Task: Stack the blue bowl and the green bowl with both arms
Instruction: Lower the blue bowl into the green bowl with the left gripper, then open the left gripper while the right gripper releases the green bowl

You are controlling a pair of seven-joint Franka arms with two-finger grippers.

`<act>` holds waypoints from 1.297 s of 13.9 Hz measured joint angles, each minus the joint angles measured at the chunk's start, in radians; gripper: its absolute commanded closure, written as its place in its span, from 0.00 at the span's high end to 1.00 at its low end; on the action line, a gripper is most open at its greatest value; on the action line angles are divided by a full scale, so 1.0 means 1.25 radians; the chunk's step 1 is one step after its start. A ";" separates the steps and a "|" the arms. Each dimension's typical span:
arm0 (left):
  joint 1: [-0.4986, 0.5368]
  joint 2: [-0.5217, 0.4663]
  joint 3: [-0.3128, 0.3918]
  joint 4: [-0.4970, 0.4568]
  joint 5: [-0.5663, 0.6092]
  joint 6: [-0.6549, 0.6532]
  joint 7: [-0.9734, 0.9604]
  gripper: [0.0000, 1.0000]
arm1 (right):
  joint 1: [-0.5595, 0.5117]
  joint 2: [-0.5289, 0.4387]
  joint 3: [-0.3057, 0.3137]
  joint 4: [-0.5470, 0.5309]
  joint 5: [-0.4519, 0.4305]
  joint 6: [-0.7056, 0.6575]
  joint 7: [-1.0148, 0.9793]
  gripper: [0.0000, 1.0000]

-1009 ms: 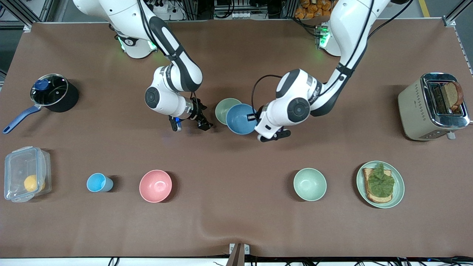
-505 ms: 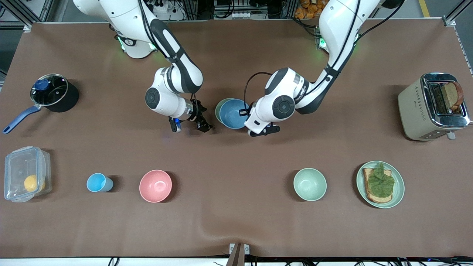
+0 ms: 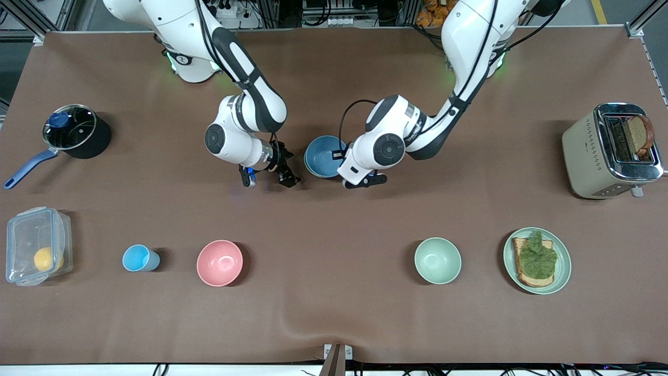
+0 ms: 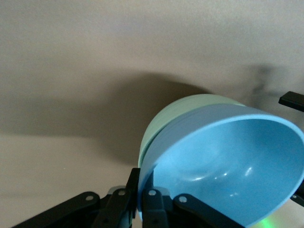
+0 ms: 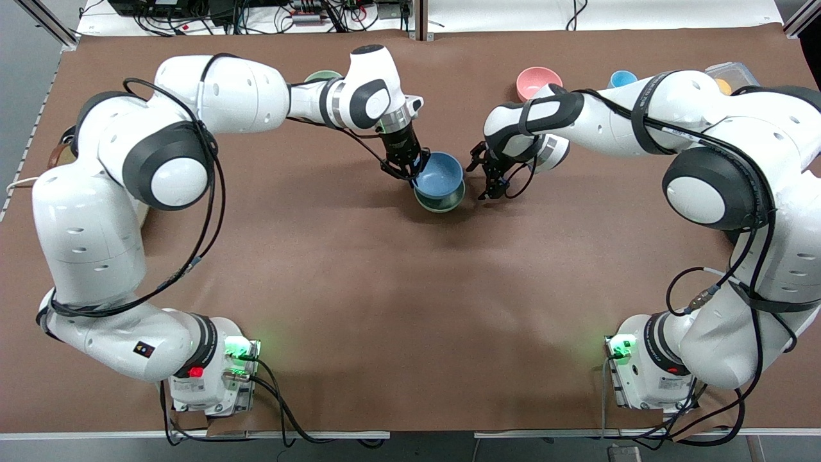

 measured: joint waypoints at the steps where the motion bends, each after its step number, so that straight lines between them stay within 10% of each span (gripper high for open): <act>1: -0.002 0.003 0.000 0.002 0.000 0.001 -0.001 0.00 | 0.002 0.000 0.001 0.001 0.002 0.000 0.000 1.00; 8: -0.013 0.030 0.000 0.022 0.000 0.004 -0.016 0.00 | 0.006 0.001 0.002 0.002 0.010 0.002 0.000 1.00; 9: -0.014 0.035 0.000 0.025 0.000 0.004 -0.016 0.11 | 0.006 0.001 0.002 0.003 0.010 0.002 0.000 1.00; 12: -0.014 0.045 0.001 0.032 0.000 0.005 -0.017 0.97 | 0.006 0.002 0.002 0.004 0.011 0.002 -0.001 1.00; 18: -0.008 0.047 0.007 0.056 0.000 0.005 -0.017 1.00 | 0.006 0.003 0.002 0.004 0.011 0.002 -0.002 1.00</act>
